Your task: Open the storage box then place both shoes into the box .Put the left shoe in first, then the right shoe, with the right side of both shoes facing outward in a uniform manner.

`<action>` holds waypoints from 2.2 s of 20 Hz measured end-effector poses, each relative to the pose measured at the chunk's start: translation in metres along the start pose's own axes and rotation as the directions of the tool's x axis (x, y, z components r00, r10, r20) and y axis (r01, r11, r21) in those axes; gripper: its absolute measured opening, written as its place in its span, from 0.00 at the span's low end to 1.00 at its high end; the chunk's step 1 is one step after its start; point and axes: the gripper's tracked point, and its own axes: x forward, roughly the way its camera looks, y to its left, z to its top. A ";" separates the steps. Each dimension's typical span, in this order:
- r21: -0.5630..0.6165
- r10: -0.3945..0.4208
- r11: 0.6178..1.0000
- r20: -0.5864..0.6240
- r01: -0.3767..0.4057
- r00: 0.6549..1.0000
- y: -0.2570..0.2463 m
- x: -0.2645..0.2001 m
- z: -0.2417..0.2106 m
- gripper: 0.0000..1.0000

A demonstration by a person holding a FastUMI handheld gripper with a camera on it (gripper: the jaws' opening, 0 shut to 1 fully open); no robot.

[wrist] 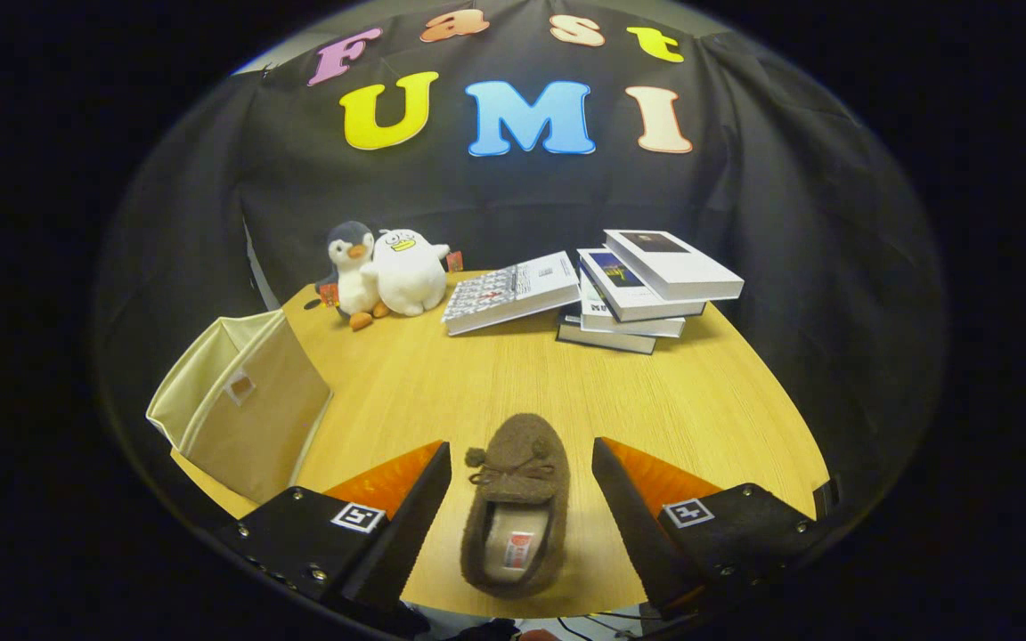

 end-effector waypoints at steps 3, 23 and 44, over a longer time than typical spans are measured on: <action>-0.011 -0.018 1.000 -0.058 0.017 0.998 -0.016 0.012 -0.029 0.98; 0.170 -0.019 0.983 -0.294 0.072 0.956 -0.010 0.057 -0.084 0.05; 0.474 0.190 0.874 -0.135 -0.105 0.972 0.142 -0.001 0.047 0.05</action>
